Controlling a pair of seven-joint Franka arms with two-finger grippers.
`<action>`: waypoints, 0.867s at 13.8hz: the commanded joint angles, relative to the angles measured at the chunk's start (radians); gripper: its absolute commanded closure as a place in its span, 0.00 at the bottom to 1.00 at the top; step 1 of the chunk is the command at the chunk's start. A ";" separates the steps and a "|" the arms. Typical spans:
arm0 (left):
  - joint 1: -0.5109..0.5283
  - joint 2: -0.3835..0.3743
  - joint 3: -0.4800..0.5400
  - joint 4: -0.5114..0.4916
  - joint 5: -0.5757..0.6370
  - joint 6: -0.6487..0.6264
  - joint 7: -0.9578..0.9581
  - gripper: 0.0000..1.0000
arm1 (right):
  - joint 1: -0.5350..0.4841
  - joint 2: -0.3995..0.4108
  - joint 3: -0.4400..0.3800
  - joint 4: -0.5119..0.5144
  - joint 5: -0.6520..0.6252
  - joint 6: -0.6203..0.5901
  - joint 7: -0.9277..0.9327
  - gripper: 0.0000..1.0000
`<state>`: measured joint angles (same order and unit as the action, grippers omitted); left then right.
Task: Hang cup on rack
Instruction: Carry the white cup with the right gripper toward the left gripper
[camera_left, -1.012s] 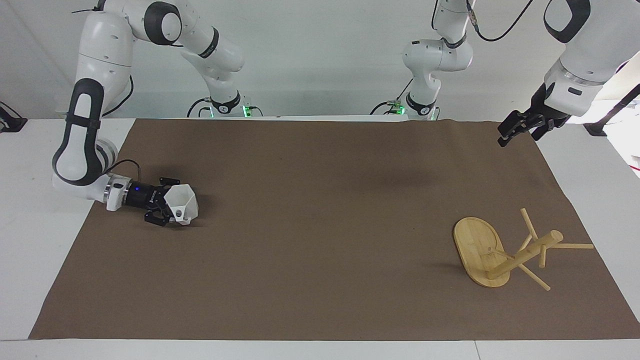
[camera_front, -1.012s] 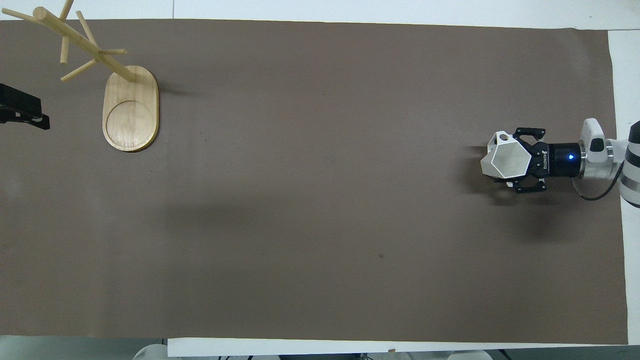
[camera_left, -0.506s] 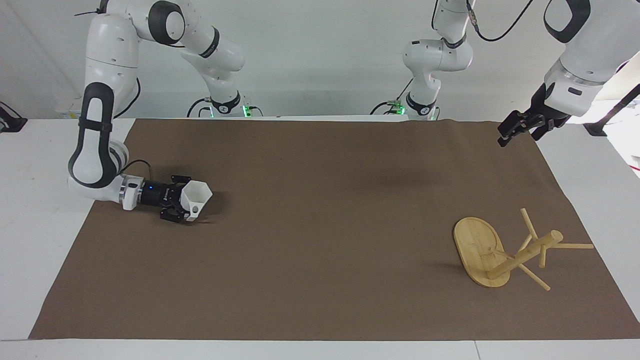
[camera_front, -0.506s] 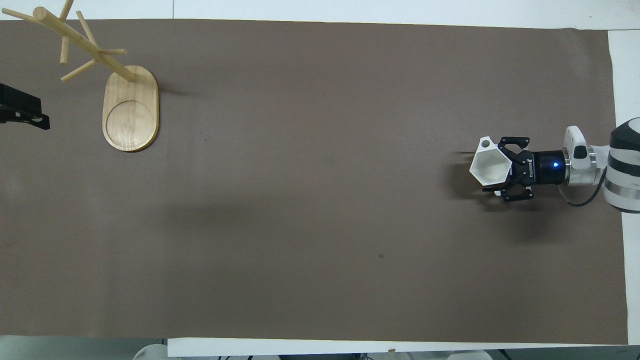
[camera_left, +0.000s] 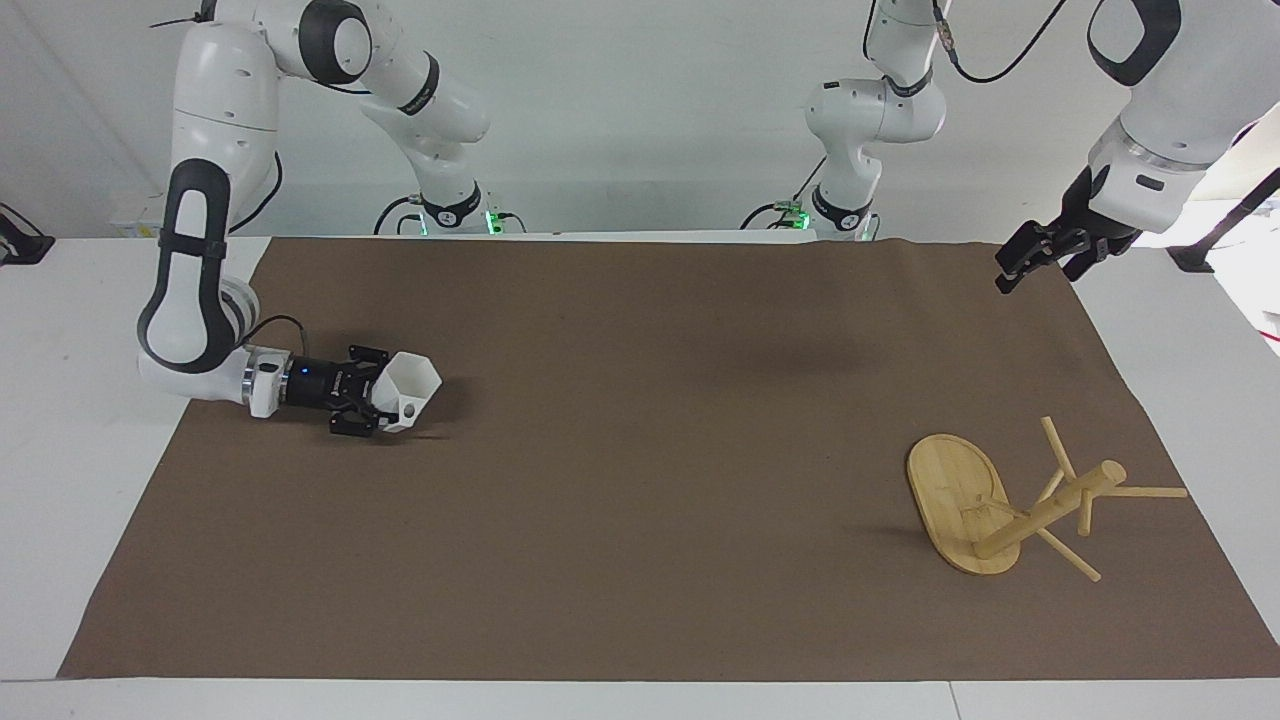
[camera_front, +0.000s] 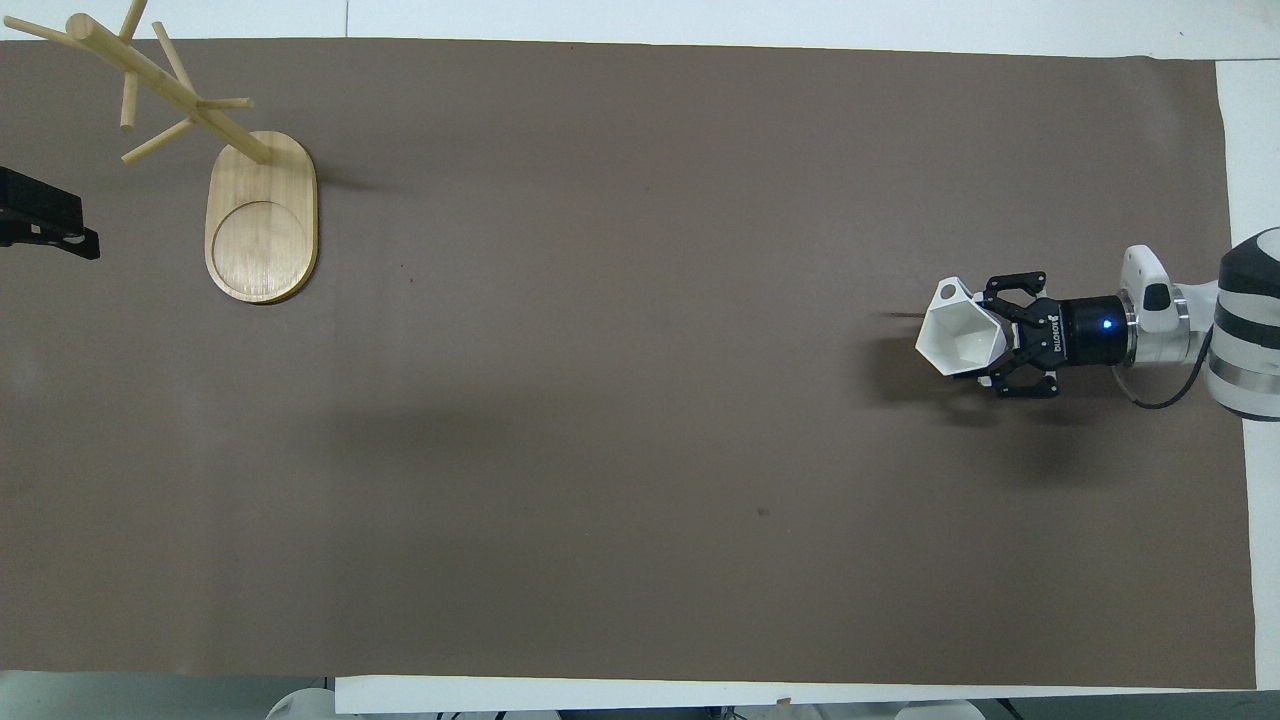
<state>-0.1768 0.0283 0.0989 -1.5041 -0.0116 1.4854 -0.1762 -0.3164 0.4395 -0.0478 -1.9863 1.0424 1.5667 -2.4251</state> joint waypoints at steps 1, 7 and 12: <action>0.002 -0.022 -0.007 -0.022 0.013 0.000 -0.003 0.01 | 0.161 -0.122 0.003 -0.008 0.066 0.022 0.113 0.94; 0.002 -0.022 -0.007 -0.024 0.013 0.000 -0.002 0.01 | 0.599 -0.237 0.005 0.015 0.497 0.422 0.558 0.96; -0.003 -0.027 -0.008 -0.028 0.013 0.009 0.004 0.01 | 0.858 -0.205 0.005 0.085 0.754 0.771 0.580 0.96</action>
<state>-0.1783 0.0283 0.0944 -1.5042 -0.0116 1.4854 -0.1762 0.5103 0.2093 -0.0342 -1.9515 1.7664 2.2887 -1.8787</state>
